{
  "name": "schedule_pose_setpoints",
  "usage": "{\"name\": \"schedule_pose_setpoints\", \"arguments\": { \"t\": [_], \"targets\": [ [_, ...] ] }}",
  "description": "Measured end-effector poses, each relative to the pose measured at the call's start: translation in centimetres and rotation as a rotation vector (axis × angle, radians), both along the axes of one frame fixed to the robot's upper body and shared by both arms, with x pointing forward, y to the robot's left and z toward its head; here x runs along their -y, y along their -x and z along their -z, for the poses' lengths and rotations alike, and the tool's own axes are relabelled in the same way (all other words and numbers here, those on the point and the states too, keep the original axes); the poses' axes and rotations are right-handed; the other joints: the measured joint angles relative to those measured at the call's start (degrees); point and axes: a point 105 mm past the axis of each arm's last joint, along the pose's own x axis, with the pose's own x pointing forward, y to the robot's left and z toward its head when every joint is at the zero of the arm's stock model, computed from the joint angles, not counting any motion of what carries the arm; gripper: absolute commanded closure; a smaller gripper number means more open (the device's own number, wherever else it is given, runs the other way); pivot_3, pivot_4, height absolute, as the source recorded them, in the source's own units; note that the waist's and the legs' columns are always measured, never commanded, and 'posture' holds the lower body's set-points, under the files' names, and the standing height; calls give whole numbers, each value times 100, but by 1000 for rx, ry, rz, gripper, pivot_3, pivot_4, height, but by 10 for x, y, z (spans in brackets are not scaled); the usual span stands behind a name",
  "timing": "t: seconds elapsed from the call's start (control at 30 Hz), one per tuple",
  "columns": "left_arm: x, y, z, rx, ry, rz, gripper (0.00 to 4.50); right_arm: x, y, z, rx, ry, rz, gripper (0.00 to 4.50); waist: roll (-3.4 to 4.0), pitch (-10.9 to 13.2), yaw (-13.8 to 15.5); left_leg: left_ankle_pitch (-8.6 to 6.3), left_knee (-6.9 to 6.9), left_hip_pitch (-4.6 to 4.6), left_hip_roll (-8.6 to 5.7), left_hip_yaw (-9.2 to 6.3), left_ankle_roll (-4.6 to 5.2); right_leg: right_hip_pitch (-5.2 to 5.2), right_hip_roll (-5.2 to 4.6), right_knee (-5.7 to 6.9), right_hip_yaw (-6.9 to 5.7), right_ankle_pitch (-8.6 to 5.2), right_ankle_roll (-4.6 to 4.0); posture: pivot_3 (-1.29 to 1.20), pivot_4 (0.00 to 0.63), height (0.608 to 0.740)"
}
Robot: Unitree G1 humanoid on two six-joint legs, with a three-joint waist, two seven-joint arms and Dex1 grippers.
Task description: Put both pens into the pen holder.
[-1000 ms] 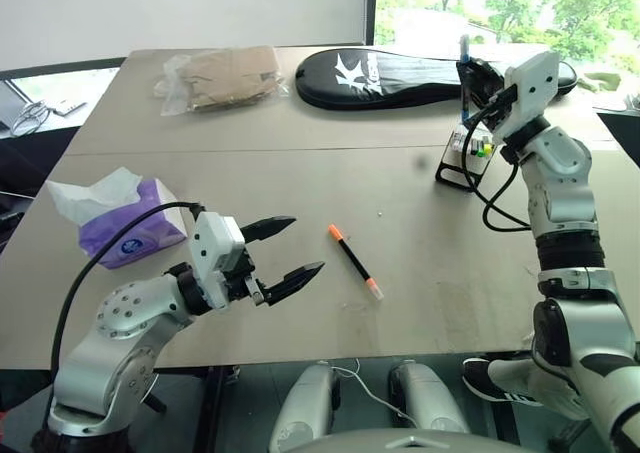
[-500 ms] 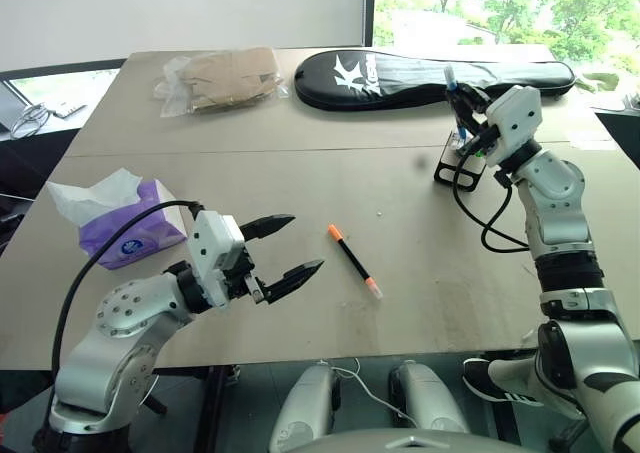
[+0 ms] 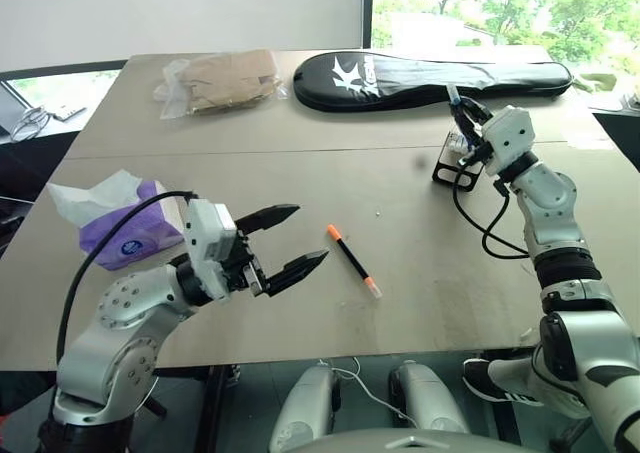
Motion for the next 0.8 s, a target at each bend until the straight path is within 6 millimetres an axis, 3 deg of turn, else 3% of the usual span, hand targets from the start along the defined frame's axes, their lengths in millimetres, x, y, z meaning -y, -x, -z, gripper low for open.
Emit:
{"name": "schedule_pose_setpoints", "arguments": {
  "t": [0.53, 0.57, 0.8],
  "targets": [
    [0, -3, -7, 0, 60, -47, 0, 1, -4, 10, 52, -51, 41, 4478, -1, 0, -112, 1, 0, 5, 2, 7, -2, 0, 4, 9, 6, 0, 0, 0, 150, 740],
    [0, -4, -8, 3, 61, -48, 0, 0, -3, 10, 57, -59, 44, 3560, -1, 0, -112, 1, 0, 5, 2, 7, -2, 0, 4, 9, 5, 0, 0, 0, 150, 740],
    [1, -4, -9, 11, 61, -45, 0, 6, -1, 17, 70, -86, 86, 371, -1, 0, -110, 2, 1, 5, 2, 7, -3, 0, 4, 9, 6, 0, 0, 0, 150, 740]
  ]
}}
